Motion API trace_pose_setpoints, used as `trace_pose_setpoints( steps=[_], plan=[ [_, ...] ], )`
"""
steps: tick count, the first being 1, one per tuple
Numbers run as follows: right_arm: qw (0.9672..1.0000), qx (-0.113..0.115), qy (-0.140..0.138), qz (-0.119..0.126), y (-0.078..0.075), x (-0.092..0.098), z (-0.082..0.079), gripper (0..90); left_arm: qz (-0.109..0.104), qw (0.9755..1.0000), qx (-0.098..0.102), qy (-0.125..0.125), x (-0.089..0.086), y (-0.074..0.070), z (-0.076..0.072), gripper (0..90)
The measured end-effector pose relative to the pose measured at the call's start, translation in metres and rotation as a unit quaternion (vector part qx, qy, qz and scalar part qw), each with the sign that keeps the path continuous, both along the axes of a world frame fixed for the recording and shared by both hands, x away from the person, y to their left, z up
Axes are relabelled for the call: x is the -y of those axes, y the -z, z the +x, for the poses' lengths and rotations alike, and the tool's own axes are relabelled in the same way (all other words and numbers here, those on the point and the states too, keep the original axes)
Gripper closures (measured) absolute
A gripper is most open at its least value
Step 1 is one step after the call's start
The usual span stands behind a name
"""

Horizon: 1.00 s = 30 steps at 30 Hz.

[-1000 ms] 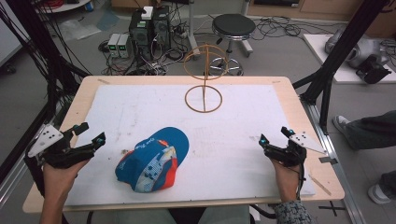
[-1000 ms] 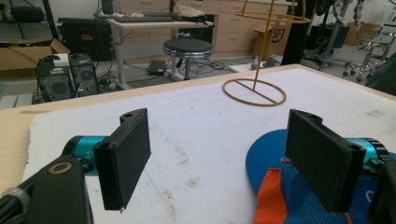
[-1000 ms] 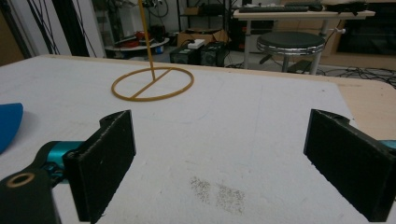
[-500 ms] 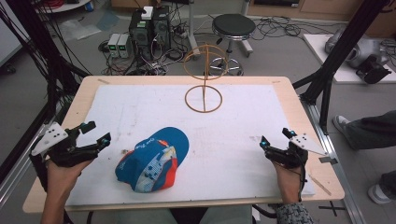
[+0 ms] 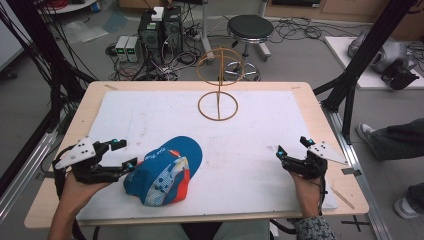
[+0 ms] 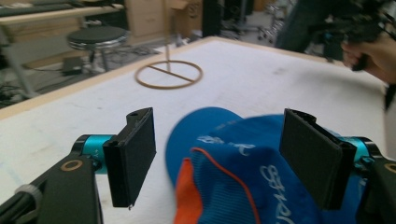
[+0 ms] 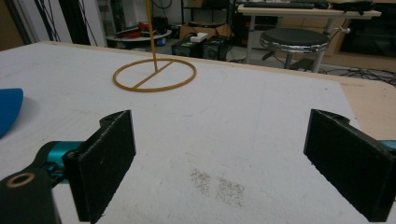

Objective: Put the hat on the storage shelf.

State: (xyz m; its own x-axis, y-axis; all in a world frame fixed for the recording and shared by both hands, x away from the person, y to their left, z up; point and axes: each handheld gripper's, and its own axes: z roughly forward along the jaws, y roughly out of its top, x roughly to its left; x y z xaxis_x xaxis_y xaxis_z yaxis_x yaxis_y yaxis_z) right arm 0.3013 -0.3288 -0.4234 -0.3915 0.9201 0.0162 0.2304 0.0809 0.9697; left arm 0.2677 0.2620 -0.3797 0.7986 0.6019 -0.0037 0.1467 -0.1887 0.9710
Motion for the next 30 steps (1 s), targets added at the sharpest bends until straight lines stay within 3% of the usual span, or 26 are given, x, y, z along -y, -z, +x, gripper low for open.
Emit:
trace_pose_setpoints(
  steps=[1,2,5,6,11,18,24,30],
  plan=[
    [1.0,-0.001,0.0,0.0,0.0,0.0,0.0,8.1,0.0,1.0,0.0,0.0,0.0,0.0,0.0,27.2],
    [1.0,-0.004,-0.002,0.002,0.0,0.0,0.0,8.1,-0.004,0.9997,0.001,0.022,0.005,0.0,0.0,27.4],
    [1.0,-0.003,-0.002,0.004,0.0,0.0,0.0,8.1,-0.006,0.9992,0.002,0.04,0.009,-0.001,-0.002,28.2],
    [1.0,-0.003,-0.001,0.004,0.0,0.0,-0.001,8.1,-0.005,0.9981,0.005,0.061,0.014,-0.001,-0.003,28.6],
    [1.0,-0.002,0.0,0.0,-0.001,0.0,-0.003,8.1,0.003,0.9962,0.003,0.086,0.024,0.0,-0.003,32.4],
    [1.0,-0.006,-0.004,0.0,0.001,0.001,0.0,8.1,0.009,0.9957,-0.016,0.09,0.028,0.012,0.002,33.4],
    [1.0,-0.007,-0.005,0.001,0.001,0.0,0.001,8.1,0.017,0.9941,-0.032,0.102,0.03,0.014,0.003,45.0],
    [0.9999,-0.01,-0.005,0.005,0.002,0.001,0.001,8.1,0.035,0.9948,-0.031,0.09,0.032,0.015,0.003,54.0]
  ],
)
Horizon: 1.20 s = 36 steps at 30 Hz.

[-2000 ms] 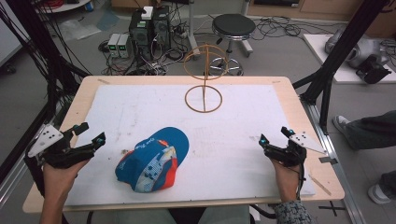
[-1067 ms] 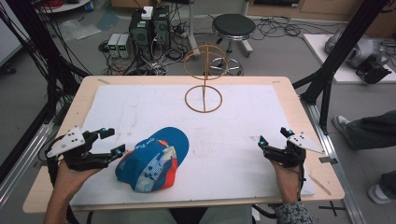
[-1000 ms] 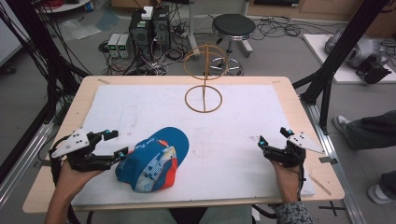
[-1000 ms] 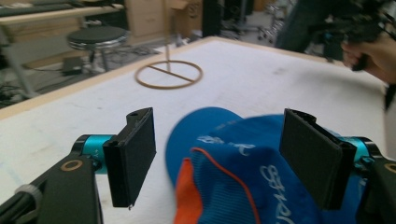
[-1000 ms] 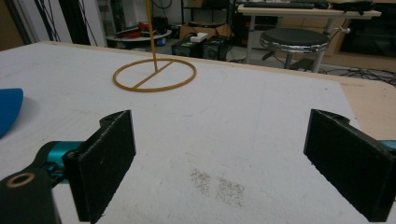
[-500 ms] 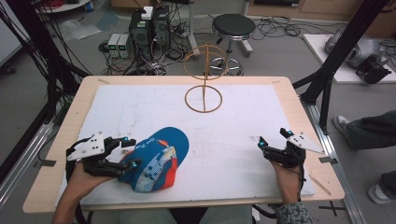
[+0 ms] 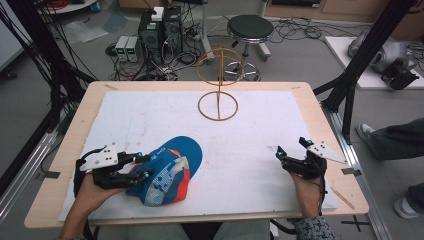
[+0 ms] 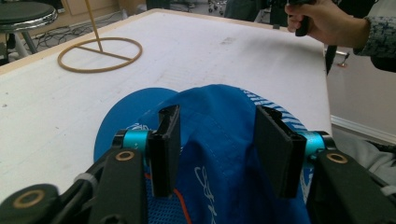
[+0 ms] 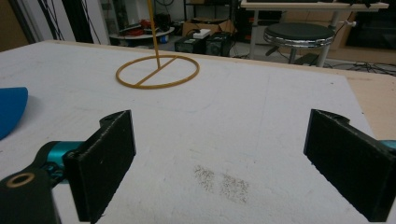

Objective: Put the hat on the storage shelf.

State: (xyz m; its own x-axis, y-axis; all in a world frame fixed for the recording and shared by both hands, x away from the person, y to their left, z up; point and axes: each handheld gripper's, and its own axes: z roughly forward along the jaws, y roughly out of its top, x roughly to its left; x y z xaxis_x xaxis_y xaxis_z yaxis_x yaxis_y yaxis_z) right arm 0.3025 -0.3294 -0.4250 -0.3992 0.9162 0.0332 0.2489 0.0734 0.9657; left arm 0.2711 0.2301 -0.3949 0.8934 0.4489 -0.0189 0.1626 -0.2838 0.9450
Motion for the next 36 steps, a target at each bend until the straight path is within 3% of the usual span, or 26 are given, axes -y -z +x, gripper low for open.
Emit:
trace_pose_setpoints(
  steps=[12,17,23,31,34,36],
  plan=[
    [1.0,-0.006,0.0,-0.001,0.001,0.0,0.001,8.1,0.023,0.9995,0.013,-0.015,0.01,0.0,-0.002,85.9],
    [1.0,-0.007,0.001,0.0,0.001,0.0,0.001,8.1,0.012,0.9997,0.014,-0.018,0.013,-0.003,-0.004,87.4],
    [0.9999,-0.01,0.002,0.001,0.001,0.0,0.002,8.1,-0.018,0.9994,0.01,-0.029,0.021,-0.013,-0.007,87.6],
    [0.9999,-0.009,0.004,-0.001,0.001,0.001,0.0,8.1,-0.037,0.9983,0.006,-0.044,0.029,-0.025,-0.006,87.6],
    [0.9999,-0.009,0.005,0.003,0.001,0.002,0.0,8.1,-0.044,0.9964,0.004,-0.073,0.031,-0.035,-0.004,87.6],
    [0.9999,-0.011,0.005,0.008,0.001,0.003,0.0,8.1,-0.047,0.9959,0.004,-0.078,0.031,-0.038,-0.003,87.6]
  ],
)
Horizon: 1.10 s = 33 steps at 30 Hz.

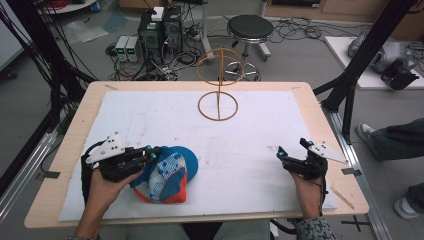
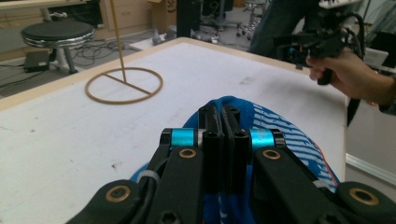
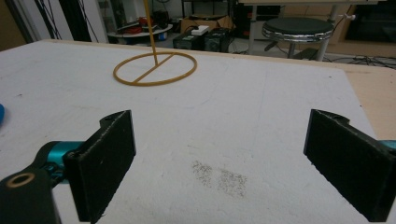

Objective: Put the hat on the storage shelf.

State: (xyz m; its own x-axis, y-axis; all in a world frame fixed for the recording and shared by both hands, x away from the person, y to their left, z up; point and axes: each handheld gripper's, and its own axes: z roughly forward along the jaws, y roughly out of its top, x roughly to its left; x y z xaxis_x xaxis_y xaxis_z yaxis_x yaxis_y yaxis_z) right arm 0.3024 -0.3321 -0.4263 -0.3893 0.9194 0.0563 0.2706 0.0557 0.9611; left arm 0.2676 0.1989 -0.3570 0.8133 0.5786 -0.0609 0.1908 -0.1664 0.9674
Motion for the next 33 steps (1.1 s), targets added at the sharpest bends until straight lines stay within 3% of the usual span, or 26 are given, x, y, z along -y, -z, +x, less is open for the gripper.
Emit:
trace_pose_setpoints(
  steps=[2,5,14,19,25,33],
  plan=[
    [1.0,-0.001,0.0,0.0,0.0,0.0,0.0,8.1,-0.004,0.9998,0.002,-0.017,0.0,-0.01,0.003,87.6],
    [1.0,0.0,0.0,0.003,0.0,0.0,0.0,8.1,-0.017,0.9997,0.0,-0.015,-0.004,-0.019,0.01,87.6],
    [1.0,-0.001,-0.002,0.004,0.0,0.0,0.0,8.1,-0.012,0.999,0.022,-0.037,-0.002,-0.051,0.027,87.6],
    [1.0,-0.004,-0.001,0.007,0.001,0.0,0.0,8.1,-0.028,0.9958,0.043,-0.076,-0.003,-0.072,0.042,87.6],
    [1.0,-0.003,-0.002,0.004,0.001,0.001,0.001,8.1,-0.032,0.9932,0.046,-0.102,-0.006,-0.086,0.058,87.6],
    [0.9999,-0.009,0.0,0.009,0.001,-0.001,0.0,8.1,-0.03,0.9889,0.068,-0.129,-0.002,-0.109,0.079,87.6]
  ],
)
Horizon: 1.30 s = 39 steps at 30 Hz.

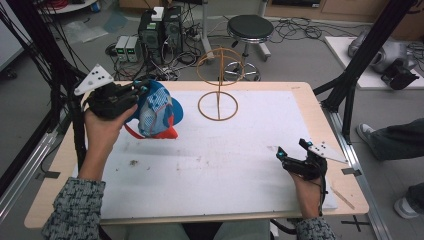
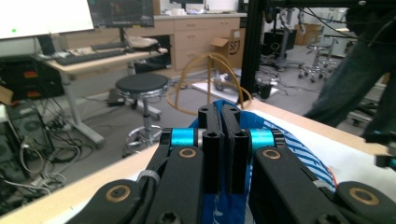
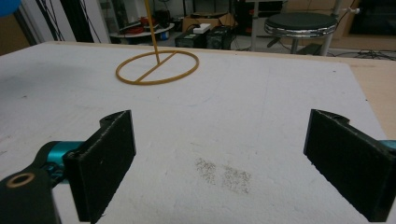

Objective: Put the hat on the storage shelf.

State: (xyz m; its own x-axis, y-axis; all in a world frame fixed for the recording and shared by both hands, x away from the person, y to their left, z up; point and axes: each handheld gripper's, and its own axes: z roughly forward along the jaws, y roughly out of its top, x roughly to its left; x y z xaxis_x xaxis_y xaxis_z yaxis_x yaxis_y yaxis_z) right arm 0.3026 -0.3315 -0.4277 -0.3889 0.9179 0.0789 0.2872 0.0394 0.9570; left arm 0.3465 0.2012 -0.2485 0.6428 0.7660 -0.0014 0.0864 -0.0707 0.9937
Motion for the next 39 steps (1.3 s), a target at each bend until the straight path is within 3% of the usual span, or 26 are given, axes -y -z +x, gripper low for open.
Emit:
trace_pose_setpoints(
  steps=[8,20,23,32,39],
  plan=[
    [1.0,0.0,-0.001,-0.002,0.0,0.0,0.001,8.1,-0.004,0.9997,0.016,-0.016,0.011,-0.027,0.026,87.6],
    [1.0,-0.005,-0.004,0.0,0.001,0.001,0.002,8.1,-0.021,0.9989,0.036,-0.023,0.021,-0.059,0.052,87.6],
    [1.0,-0.005,-0.005,-0.001,0.002,0.001,0.003,8.1,-0.015,0.9986,0.046,-0.024,0.025,-0.07,0.057,87.6],
    [1.0,-0.005,-0.005,-0.001,0.002,0.001,0.001,8.1,-0.019,0.9977,0.064,-0.001,0.048,-0.103,0.074,87.6],
    [1.0,-0.007,-0.006,0.001,0.003,0.007,-0.006,8.1,-0.022,0.9968,0.074,0.021,0.068,-0.117,0.088,87.6]
  ],
)
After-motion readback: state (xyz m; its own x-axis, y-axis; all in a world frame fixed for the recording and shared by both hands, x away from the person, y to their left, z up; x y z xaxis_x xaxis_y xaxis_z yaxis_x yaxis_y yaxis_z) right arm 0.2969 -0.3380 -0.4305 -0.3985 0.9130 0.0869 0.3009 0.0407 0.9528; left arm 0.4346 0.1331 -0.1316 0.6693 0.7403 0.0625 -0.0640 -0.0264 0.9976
